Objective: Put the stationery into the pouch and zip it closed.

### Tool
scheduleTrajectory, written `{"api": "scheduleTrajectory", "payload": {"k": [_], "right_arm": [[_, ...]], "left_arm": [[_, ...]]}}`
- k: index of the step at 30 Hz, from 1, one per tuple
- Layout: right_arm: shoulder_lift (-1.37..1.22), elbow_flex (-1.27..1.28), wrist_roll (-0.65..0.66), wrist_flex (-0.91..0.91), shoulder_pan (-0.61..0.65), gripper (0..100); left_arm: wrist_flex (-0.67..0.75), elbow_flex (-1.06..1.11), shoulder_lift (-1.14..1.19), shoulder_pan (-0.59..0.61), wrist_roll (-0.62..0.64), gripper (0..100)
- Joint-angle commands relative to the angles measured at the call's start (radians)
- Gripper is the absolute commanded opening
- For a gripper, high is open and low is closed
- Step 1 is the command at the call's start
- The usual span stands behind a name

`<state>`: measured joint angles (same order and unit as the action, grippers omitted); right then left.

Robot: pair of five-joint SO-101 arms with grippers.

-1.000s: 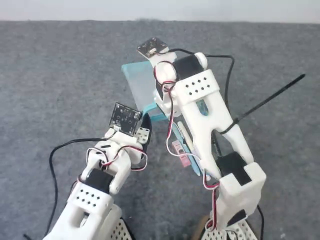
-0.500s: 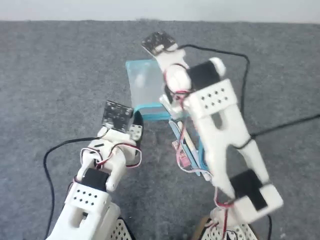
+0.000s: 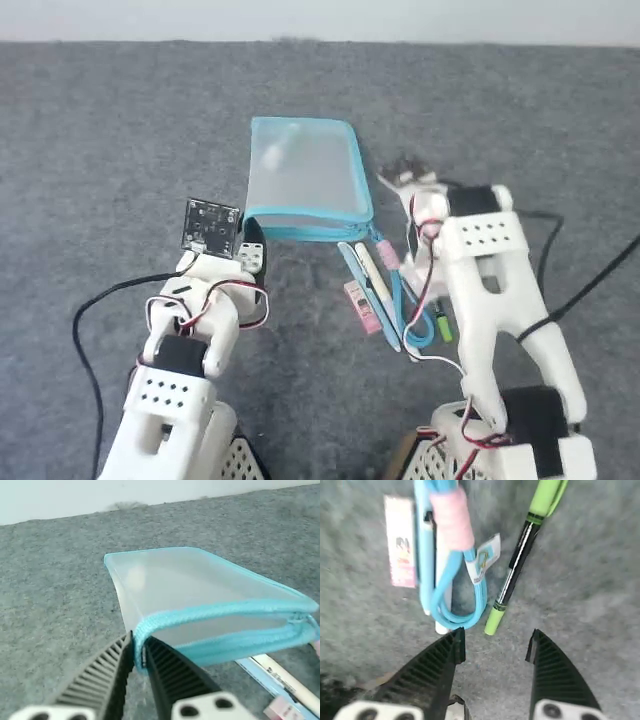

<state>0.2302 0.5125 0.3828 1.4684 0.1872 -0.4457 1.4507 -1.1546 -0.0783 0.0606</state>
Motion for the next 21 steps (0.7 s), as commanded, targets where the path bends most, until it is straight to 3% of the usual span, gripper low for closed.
{"api": "scheduleTrajectory", "payload": {"k": [1, 11, 21], "right_arm": [[0.047, 0.083, 0.020, -0.102, -0.031, 20.4], [0.047, 0.269, 0.014, -0.288, -0.035, 20.4], [0.045, 0.299, 0.012, -0.340, -0.120, 20.4]], "left_arm": [[0.028, -0.015, 0.005, 0.009, 0.014, 1], [0.021, -0.005, 0.002, 0.003, 0.012, 1], [0.021, -0.005, 0.002, 0.000, 0.012, 1]]}}
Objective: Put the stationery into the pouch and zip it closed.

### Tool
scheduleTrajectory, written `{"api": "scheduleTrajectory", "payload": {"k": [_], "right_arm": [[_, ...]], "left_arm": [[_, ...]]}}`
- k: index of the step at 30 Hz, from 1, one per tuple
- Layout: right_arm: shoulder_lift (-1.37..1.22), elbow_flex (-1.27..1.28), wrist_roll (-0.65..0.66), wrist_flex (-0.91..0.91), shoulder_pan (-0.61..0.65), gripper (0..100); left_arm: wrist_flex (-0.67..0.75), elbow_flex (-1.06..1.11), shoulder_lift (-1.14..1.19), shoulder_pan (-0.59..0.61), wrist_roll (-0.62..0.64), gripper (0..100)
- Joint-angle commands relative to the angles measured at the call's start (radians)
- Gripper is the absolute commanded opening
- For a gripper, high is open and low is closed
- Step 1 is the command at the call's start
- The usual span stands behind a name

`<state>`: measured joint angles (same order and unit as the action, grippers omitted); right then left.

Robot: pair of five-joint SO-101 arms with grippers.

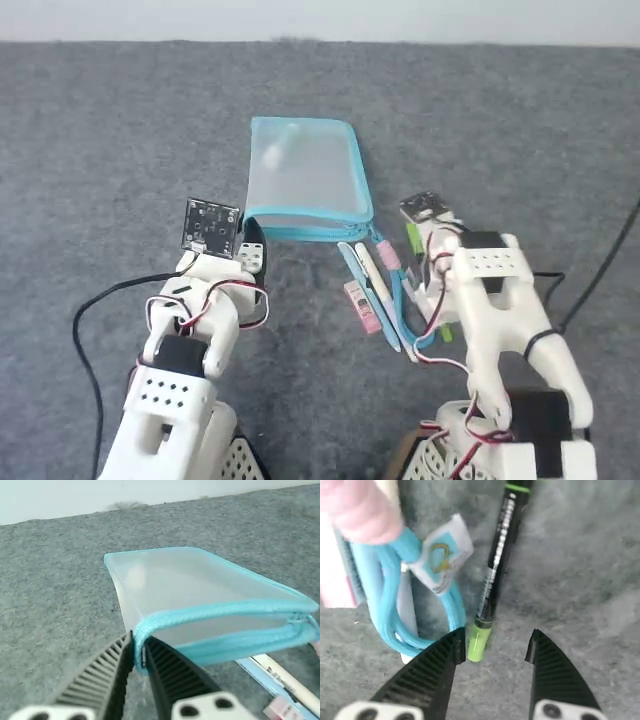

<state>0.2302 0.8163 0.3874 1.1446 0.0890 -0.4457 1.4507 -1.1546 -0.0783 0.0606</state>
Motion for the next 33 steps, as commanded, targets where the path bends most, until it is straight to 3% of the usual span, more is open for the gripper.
{"api": "scheduleTrajectory", "payload": {"k": [1, 13, 20, 27, 33], "right_arm": [[0.045, -0.005, 0.008, -0.016, -0.022, 20.4], [-0.173, -0.025, 0.008, -0.120, -0.021, 20.3], [-0.151, -0.029, -0.026, -0.108, -0.028, 5.1], [0.010, -0.031, -0.052, 0.013, -0.028, 1.1], [0.329, -0.035, -0.048, 0.180, -0.021, 0.8]], "left_arm": [[0.021, -0.005, 0.002, 0.000, 0.012, 1], [0.021, -0.005, 0.002, 0.000, 0.012, 1], [0.021, -0.005, 0.000, 0.000, 0.012, 1], [0.021, -0.004, -0.002, 0.000, 0.017, 1], [0.025, -0.004, 0.003, -0.002, 0.018, 1]]}}
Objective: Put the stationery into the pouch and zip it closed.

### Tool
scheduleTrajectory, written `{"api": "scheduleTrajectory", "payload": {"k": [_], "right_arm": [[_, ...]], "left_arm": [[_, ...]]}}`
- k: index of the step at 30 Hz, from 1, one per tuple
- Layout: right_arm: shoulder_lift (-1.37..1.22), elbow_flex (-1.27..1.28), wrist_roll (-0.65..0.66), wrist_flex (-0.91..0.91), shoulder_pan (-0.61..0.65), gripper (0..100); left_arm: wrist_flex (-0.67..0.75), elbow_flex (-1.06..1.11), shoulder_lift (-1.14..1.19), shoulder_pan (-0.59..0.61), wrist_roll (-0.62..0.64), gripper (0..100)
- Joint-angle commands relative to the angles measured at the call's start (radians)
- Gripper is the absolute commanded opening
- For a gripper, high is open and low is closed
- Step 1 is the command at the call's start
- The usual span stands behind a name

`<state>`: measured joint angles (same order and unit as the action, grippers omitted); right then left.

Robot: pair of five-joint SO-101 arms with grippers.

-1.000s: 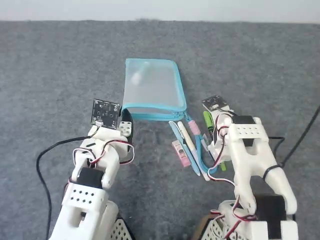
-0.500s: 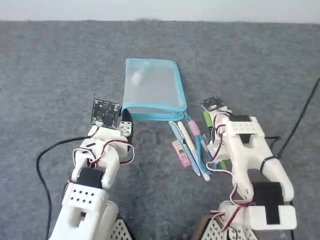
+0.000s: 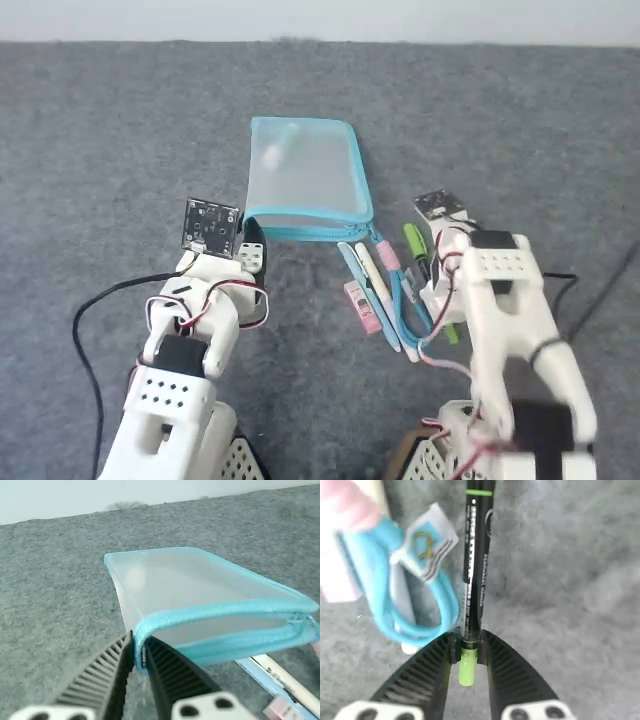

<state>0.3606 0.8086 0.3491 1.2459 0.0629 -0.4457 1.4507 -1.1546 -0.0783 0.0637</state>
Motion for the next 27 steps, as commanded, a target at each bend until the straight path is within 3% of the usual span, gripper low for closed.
{"api": "scheduleTrajectory", "payload": {"k": [1, 8, 12, 17, 27], "right_arm": [[0.263, -0.028, -0.008, 0.108, 0.007, 0.8], [0.634, -0.069, 0.066, 0.245, 0.019, 0.7], [0.700, -0.169, 0.114, 0.358, 0.156, 0.7], [0.599, -0.273, 0.149, 0.489, 0.372, 0.7], [0.260, -0.410, 0.063, 0.461, 0.389, 0.7]], "left_arm": [[0.025, -0.004, 0.003, -0.002, 0.015, 1], [0.025, -0.004, 0.005, -0.002, 0.015, 1], [0.026, -0.004, 0.005, -0.009, 0.015, 1], [0.026, 0.010, -0.002, -0.035, 0.012, 1], [0.026, 0.010, -0.002, -0.037, 0.012, 1]]}}
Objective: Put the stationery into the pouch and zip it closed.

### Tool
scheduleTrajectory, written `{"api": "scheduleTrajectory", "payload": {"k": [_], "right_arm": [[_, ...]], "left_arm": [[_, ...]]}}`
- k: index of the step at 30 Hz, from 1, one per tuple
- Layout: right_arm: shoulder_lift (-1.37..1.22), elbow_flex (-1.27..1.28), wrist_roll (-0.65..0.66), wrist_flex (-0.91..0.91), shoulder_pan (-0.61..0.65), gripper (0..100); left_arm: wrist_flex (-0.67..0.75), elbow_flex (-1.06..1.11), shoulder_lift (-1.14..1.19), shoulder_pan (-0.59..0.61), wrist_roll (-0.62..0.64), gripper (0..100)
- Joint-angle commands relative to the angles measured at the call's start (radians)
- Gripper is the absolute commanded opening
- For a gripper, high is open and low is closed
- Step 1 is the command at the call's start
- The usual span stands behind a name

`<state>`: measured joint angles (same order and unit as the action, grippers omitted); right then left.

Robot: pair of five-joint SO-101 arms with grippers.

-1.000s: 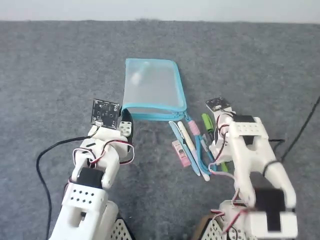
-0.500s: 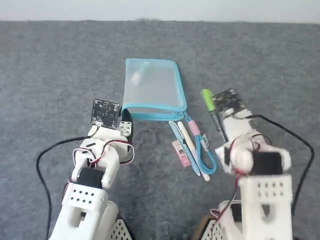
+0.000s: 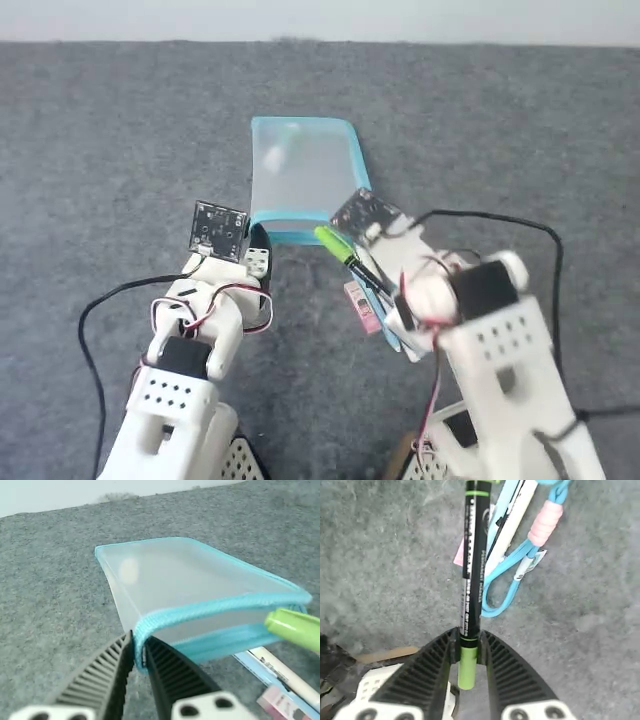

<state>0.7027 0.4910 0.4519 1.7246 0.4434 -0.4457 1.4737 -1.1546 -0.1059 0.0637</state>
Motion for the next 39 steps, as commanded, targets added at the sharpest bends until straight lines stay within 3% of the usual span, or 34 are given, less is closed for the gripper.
{"api": "scheduleTrajectory", "payload": {"k": [1, 17, 24, 31, 39], "right_arm": [[-0.114, -0.114, -0.049, -0.018, 0.008, 0.7], [-0.693, -0.672, -0.163, 0.070, 0.012, 0.7], [-0.452, -0.626, -0.146, 0.071, 0.019, 0.6], [-0.217, -0.235, 0.066, 0.064, 0.054, 0.6], [-0.179, -0.195, 0.043, 0.062, 0.070, 0.6]], "left_arm": [[0.026, -0.013, -0.002, -0.009, 0.012, 1], [0.026, -0.015, -0.002, -0.011, 0.011, 1], [0.028, -0.016, -0.002, -0.011, 0.011, 1], [0.048, -0.015, 0.003, -0.011, 0.011, 1], [0.044, -0.013, 0.003, -0.011, 0.011, 1]]}}
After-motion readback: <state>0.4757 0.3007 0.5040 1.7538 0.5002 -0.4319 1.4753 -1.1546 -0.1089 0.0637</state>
